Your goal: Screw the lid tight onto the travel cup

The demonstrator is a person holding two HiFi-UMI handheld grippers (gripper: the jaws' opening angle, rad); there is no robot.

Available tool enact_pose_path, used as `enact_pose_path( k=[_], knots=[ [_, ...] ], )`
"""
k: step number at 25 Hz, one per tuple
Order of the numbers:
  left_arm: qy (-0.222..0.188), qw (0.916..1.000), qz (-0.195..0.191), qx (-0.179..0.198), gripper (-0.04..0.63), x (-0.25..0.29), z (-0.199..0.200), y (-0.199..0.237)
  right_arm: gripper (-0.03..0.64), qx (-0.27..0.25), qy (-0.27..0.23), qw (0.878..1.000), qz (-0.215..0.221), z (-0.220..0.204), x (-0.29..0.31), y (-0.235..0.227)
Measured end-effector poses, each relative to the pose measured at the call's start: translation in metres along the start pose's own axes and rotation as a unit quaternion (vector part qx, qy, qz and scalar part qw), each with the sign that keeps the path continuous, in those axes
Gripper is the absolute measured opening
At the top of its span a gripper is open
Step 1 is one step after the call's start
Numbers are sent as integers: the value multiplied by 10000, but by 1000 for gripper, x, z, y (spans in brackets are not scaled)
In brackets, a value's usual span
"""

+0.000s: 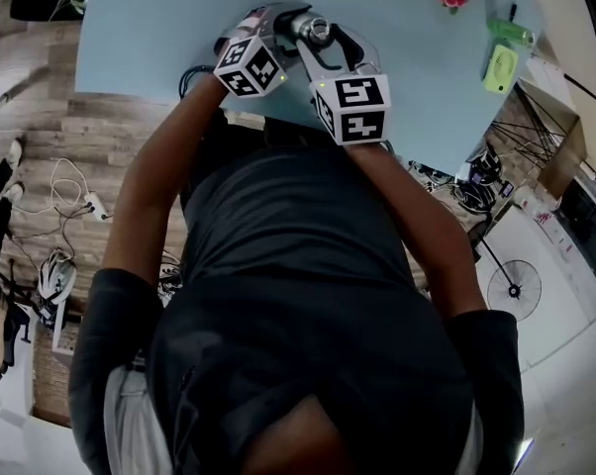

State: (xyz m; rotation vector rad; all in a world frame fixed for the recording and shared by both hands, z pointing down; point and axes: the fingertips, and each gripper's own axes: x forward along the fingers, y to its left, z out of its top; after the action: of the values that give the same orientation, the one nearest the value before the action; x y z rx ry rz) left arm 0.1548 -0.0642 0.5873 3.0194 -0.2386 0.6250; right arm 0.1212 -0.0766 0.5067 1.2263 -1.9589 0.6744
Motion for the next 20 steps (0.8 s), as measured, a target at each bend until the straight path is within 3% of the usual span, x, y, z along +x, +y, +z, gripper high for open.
enact_pose_path(
  k=[8, 11, 13, 15, 17, 18, 20],
  knots=[
    [-9, 10000, -11, -6, 425, 0, 0, 1, 233, -49, 14, 10000, 22, 1, 1, 0],
    [-9, 10000, -13, -9, 425, 1, 0, 0, 235, -192, 122, 9995, 222, -1, 0, 0],
    [-9, 10000, -20, -17, 425, 1, 1, 0, 237, -550, 263, 9967, 537, 0, -2, 2],
    [-9, 10000, -24, -20, 425, 1, 0, 0, 249, -1278, 327, 9864, 982, 8, -10, 7],
    [-12, 10000, -26, -15, 425, 1, 0, 0, 250, -2488, 430, 9553, 1538, 12, -19, 17],
    [-14, 10000, -25, -13, 425, 0, 0, 0, 250, -3242, 534, 9274, 1786, 10, -22, 21],
    [-14, 10000, -22, -11, 425, 0, 0, 1, 250, -4783, 757, 8491, 2112, 2, -23, 24]
  ],
)
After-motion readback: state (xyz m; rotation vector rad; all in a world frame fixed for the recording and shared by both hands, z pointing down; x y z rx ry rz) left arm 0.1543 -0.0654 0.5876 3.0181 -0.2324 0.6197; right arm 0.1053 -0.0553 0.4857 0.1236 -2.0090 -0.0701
